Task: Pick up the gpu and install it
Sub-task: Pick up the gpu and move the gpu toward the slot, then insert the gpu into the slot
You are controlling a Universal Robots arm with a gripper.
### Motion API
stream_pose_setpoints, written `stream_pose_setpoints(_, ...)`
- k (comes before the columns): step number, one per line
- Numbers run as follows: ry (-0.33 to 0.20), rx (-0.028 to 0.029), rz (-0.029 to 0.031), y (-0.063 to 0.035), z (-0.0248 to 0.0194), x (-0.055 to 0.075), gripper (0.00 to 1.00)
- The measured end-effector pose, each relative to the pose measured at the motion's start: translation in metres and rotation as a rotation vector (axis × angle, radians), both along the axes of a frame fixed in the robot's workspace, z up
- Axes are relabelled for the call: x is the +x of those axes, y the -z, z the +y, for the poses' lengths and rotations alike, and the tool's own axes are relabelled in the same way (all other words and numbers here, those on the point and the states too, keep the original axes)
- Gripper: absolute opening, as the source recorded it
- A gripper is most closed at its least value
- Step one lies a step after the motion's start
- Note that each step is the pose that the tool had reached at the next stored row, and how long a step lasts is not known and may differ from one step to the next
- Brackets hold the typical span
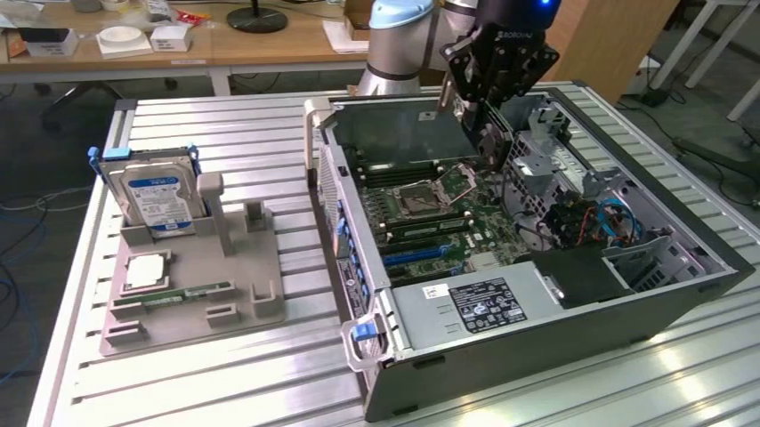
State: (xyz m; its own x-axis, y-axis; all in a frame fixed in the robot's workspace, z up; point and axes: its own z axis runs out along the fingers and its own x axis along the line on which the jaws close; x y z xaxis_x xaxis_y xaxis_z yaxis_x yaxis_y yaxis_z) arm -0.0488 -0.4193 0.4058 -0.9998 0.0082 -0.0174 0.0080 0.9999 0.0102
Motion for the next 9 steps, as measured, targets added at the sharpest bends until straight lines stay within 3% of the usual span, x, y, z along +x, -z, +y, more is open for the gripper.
stream_pose_setpoints(9,0.0,0.0001,-0.0001,0.0001,0.0,0.0001,0.27)
